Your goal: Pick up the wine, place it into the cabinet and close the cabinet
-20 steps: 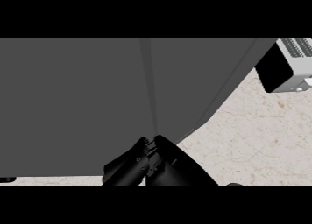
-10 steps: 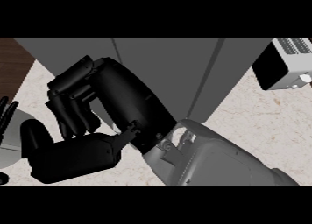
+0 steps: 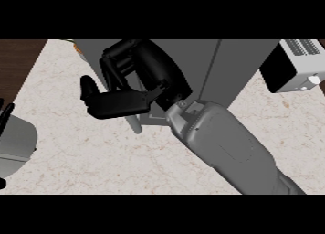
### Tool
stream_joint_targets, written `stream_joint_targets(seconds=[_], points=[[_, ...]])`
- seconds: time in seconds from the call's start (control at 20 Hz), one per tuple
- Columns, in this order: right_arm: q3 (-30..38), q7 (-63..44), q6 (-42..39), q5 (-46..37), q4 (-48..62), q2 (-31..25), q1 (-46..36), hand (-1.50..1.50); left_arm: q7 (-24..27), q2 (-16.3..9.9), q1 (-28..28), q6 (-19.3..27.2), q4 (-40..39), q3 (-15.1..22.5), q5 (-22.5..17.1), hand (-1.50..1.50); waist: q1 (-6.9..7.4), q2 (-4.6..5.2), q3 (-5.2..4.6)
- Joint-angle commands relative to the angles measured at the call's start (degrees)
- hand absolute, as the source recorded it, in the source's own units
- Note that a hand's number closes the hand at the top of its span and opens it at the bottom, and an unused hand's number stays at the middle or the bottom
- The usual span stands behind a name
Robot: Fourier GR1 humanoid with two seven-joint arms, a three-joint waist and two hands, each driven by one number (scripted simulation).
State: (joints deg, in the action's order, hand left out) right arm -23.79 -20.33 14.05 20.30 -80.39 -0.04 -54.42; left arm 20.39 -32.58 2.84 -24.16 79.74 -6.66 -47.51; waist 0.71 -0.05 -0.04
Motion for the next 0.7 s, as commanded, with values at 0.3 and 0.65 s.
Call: stream_joint_targets(seconds=[0.3, 0.65], points=[[5.9, 7.7, -6.8, -1.8, 12.7, -1.1, -1.9, 1.5, -4.3, 1.7, -1.2, 2.2, 3.6, -0.6, -0.7, -1.5, 0.19, 0.17, 0.06], [7.7, 11.6, -10.3, -2.4, 17.0, -4.8, -1.6, 1.5, -2.3, 1.1, -1.6, -2.7, -1.4, -1.7, -0.1, -1.5, 0.26, 0.57, -0.01]])
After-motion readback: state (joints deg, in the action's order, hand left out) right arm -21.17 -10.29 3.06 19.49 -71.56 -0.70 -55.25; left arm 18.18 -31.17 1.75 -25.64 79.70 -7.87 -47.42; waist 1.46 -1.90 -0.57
